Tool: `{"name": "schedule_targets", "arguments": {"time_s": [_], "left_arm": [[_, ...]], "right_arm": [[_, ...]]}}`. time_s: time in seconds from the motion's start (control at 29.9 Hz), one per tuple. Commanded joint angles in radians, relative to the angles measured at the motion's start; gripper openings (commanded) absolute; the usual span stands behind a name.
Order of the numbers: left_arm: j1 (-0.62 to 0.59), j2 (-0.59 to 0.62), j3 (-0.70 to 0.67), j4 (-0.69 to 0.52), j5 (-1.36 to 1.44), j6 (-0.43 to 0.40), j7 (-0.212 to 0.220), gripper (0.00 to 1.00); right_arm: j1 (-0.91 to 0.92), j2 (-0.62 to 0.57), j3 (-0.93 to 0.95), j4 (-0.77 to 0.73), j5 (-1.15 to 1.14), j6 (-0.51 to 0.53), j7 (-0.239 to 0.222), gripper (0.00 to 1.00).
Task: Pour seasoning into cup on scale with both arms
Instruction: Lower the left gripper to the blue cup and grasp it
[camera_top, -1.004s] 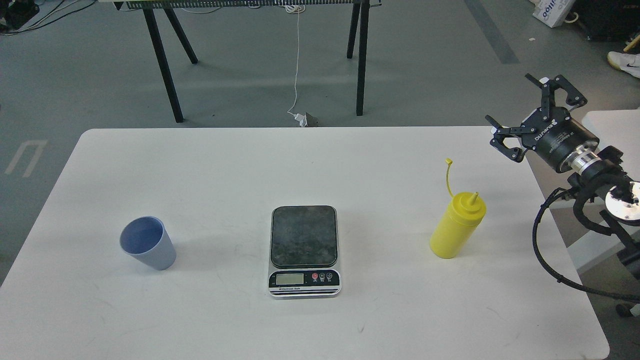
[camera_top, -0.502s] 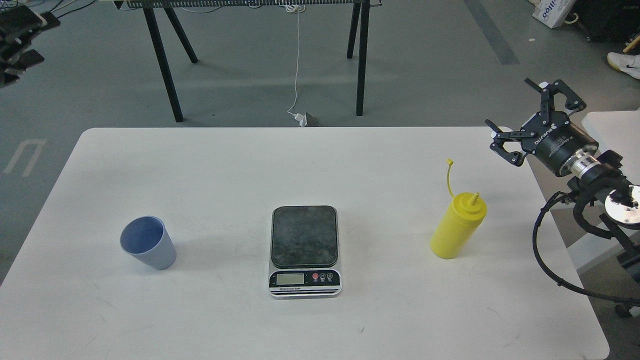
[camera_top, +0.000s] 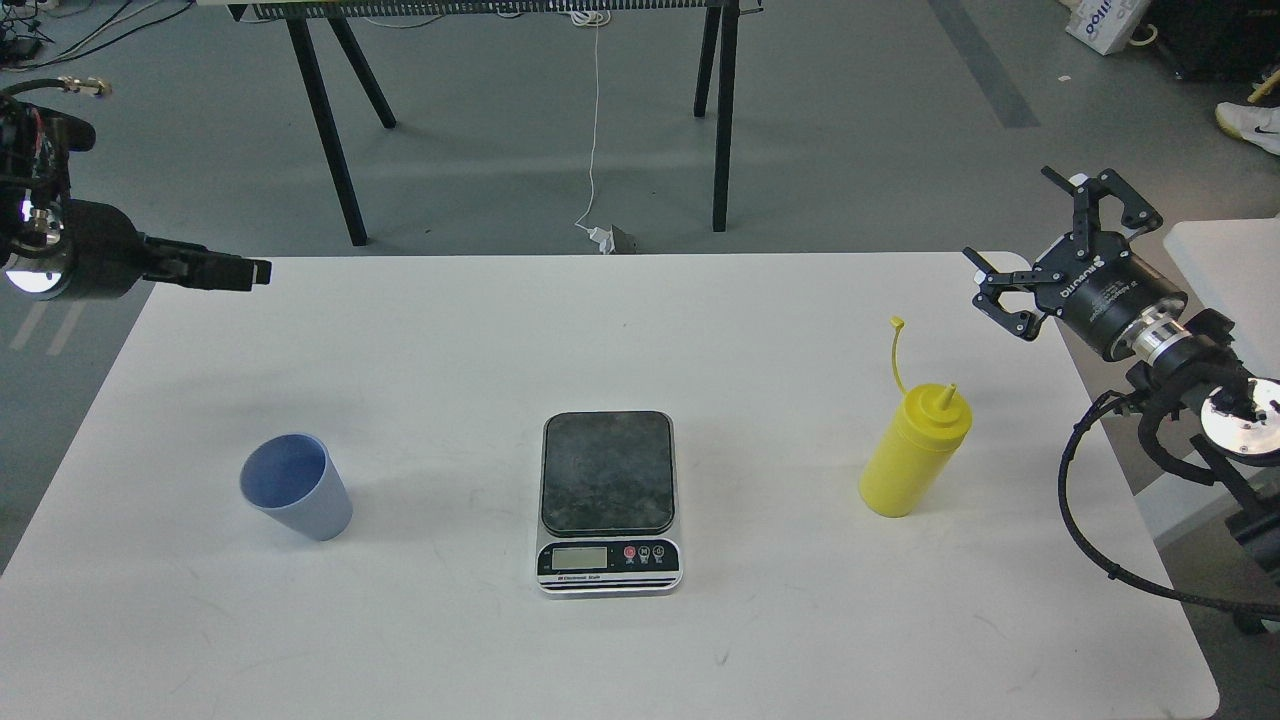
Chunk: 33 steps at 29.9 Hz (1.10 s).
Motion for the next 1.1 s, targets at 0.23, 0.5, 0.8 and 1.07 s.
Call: {"name": "schedule_targets", "arguments": {"time_s": [0.23,0.5,0.8,1.07], "left_arm": [[0.004,-0.006,0.133,-0.135,0.197,0.0,0.001,1.0],[0.01,0.0,0.217,-0.136,0.197,0.0,0.001,1.0],[0.013,-0.001,0.245,-0.138,0.197,0.0,0.001,1.0],[0.058,-0.026,0.245,-0.136,0.197,0.0,0.001,1.0]], "right_arm": [[0.0,0.002,0.0,0.0,-0.002,0.0,0.0,1.0],[-0.002,0.01,-0.002,-0.002,-0.01,0.0,-0.001,1.0],[-0.002,0.023,-0.002,-0.02,-0.013,0.0,-0.001,1.0],[-0.002,0.023,-0.002,-0.02,-0.013,0.0,0.0,1.0]]}}
